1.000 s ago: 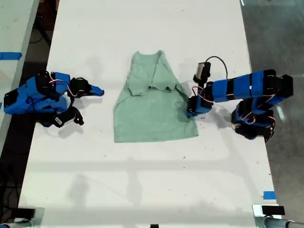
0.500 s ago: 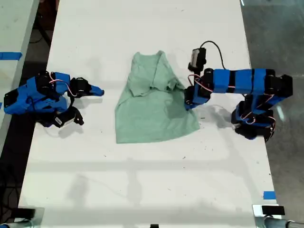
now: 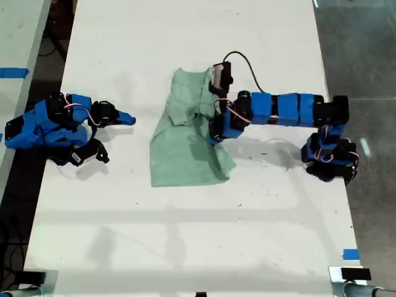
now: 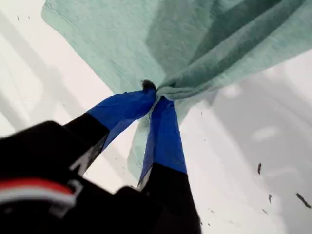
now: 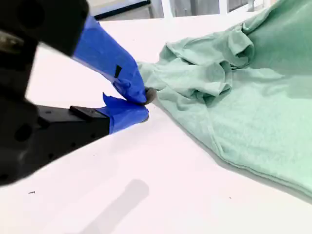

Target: Fold t shirt

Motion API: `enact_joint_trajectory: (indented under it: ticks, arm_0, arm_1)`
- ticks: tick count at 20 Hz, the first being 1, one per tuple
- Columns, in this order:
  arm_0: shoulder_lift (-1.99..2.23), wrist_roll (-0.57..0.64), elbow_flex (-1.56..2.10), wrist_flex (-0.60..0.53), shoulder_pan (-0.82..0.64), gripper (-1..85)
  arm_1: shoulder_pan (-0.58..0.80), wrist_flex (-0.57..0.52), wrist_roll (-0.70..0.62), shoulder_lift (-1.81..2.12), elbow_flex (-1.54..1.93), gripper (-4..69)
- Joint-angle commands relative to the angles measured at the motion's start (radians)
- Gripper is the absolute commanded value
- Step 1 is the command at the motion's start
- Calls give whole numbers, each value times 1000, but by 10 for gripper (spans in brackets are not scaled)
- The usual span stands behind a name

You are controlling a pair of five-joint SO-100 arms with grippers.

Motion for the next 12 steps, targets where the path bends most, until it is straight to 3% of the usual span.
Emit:
enact_joint_trajectory:
  ticks: [1,3,4,5,6,10,12]
  arm_0:
    - [6,-26,-20,-3,12,1]
    - [6,-26,-20,-3,12,1]
    - [6,-26,-20,-3,12,1]
    - [6,-26,-20,-3,14,1]
    - [6,-26,-20,-3,14,1]
    - [6,-26,-20,-3,14,1]
    - [6,-26,-20,-3,14,1]
  arm_1:
    - [-28,-43,-44,-144,-213,4]
    - [-34,-107,-57,-210,-221,4]
    - [-35,-118,-54,-232,-221,49]
    - [-38,-124,-49,-242,-221,248]
    - [-41,-124,-54,-241,-221,316]
    - [-52,-51,-49,-106,-225,336]
    - [-41,37,-38,12,-206,308]
